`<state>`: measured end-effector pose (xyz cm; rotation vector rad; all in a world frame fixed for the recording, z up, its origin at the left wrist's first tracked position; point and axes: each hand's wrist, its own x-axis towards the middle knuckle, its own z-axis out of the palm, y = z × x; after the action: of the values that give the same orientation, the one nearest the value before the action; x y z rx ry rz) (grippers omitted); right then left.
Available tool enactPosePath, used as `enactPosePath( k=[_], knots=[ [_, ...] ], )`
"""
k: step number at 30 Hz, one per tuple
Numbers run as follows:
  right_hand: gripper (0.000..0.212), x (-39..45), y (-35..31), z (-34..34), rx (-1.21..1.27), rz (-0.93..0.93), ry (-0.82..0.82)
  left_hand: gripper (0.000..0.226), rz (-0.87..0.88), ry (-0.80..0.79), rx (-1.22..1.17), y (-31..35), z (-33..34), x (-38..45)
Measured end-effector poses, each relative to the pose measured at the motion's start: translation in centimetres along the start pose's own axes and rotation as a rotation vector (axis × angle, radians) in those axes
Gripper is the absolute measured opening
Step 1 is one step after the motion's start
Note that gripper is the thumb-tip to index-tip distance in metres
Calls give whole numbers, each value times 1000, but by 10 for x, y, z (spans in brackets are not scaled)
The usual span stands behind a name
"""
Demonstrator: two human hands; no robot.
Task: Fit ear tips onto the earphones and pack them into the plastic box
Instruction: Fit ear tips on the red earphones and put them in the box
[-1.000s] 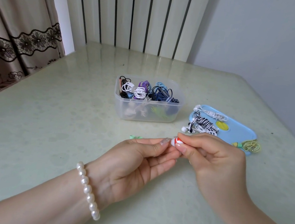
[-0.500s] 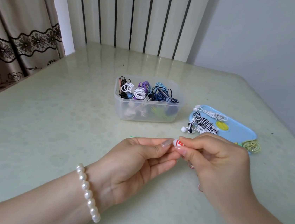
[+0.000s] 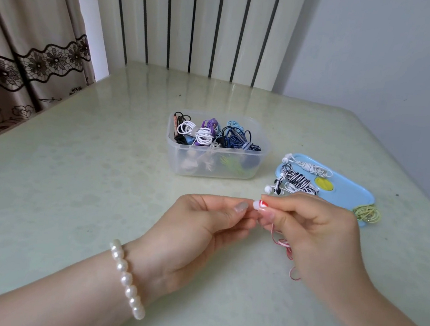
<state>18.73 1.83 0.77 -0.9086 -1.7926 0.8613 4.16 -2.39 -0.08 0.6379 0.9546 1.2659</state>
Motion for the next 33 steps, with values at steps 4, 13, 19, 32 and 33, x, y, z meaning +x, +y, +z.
enactPosePath(
  k=[4,13,19,32,33],
  knots=[
    [13,5,-8,-6,201,204,-5,21,123,-14,127,3,0,-1],
    [15,5,-10,-9,450,458,-234,19,171,-16,186,5,0,4],
    [17,6,-12,-10,536,560,-281,15,322,-45,316,5,-3,12],
    [22,19,2,-32,-35,293,-40,16,484,192,645,6,-15,22],
    [25,19,8,-34,-123,294,-75,18,471,218,671,7,-18,24]
  ],
)
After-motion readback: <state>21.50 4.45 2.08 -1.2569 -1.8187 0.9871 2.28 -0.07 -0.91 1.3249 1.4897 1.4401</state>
